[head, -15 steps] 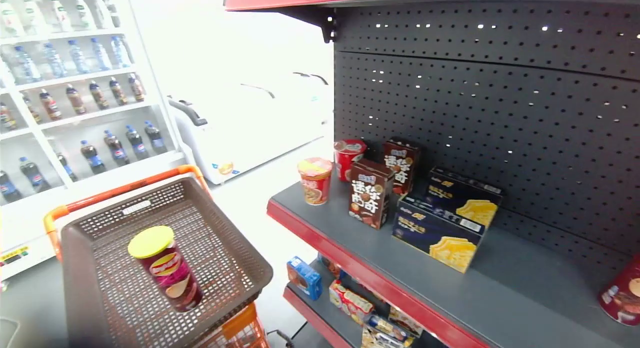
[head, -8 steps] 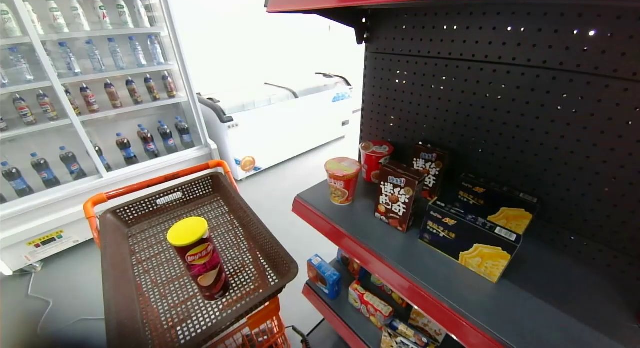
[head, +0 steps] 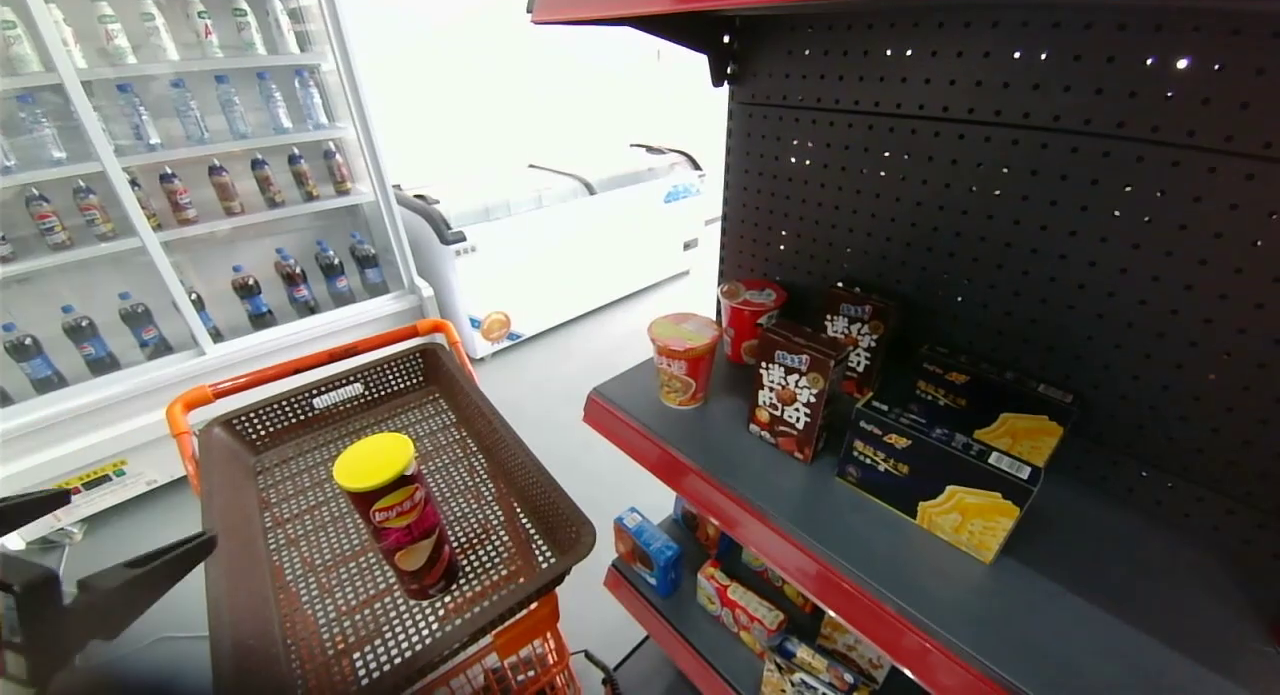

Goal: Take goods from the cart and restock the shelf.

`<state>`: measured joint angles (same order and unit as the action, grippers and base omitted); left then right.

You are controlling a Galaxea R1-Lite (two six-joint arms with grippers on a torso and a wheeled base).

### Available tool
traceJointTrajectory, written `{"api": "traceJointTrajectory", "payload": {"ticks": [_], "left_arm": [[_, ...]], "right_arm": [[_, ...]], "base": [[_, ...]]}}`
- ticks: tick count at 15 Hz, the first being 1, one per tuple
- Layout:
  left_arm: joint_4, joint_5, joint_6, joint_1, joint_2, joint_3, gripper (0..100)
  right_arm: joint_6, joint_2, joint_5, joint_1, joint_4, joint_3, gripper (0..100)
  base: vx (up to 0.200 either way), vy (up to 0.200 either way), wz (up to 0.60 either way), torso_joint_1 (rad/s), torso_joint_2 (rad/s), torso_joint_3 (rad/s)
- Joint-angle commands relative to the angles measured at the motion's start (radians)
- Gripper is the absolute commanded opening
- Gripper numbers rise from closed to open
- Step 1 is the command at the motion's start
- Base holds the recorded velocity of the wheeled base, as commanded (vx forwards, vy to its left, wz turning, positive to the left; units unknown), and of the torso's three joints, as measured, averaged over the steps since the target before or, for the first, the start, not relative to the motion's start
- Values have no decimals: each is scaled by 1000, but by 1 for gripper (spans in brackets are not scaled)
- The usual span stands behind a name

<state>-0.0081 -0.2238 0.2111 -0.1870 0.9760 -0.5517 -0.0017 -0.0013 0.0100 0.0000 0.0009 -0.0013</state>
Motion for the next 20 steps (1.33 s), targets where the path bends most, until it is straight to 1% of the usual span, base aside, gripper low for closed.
{"api": "traceJointTrajectory", "payload": {"ticks": [1, 2, 3, 5, 6, 9, 10, 11, 12, 15, 16, 19, 20], "left_arm": [[-119, -223, 192, -236, 308, 55, 100], [-145, -304, 231, -264, 366, 92, 100], [-194, -342, 255, -273, 417, 130, 100], [-326, -379, 264, -270, 524, 188, 100], [-391, -394, 264, -261, 581, 202, 100], [-474, -397, 264, -232, 699, 177, 100], [-533, -397, 264, -209, 768, 156, 100], [-566, -397, 260, -196, 811, 133, 100], [-586, -397, 257, -187, 849, 107, 100], [-602, -396, 255, -146, 938, 42, 100], [-633, -396, 252, -132, 972, 27, 100], [-684, -396, 214, -91, 1049, -8, 100], [-685, -391, 215, -88, 1060, -16, 100]], "right_arm": [[0, 1, 1, 0, 1, 0, 100], [0, 1, 1, 0, 1, 0, 100], [0, 1, -1, 0, 1, 0, 100], [0, 1, 1, 0, 1, 0, 100], [-1, 1, 1, 0, 1, 0, 100], [0, 1, -1, 0, 1, 0, 100], [0, 1, 1, 0, 1, 0, 100], [0, 1, 1, 0, 1, 0, 100], [0, 1, 1, 0, 1, 0, 100], [0, 1, -1, 0, -1, 0, 100], [0, 1, 1, 0, 1, 0, 100], [0, 1, -1, 0, 1, 0, 100], [0, 1, 1, 0, 1, 0, 100]], "base": [[0, 0, 0, 0, 0, 0], [0, 0, 0, 0, 0, 0], [0, 0, 0, 0, 0, 0], [0, 0, 0, 0, 0, 0], [0, 0, 0, 0, 0, 0], [0, 0, 0, 0, 0, 0], [0, 0, 0, 0, 0, 0], [0, 0, 0, 0, 0, 0], [0, 0, 0, 0, 0, 0], [0, 0, 0, 0, 0, 0], [0, 0, 0, 0, 0, 0], [0, 0, 0, 0, 0, 0], [0, 0, 0, 0, 0, 0]]}}
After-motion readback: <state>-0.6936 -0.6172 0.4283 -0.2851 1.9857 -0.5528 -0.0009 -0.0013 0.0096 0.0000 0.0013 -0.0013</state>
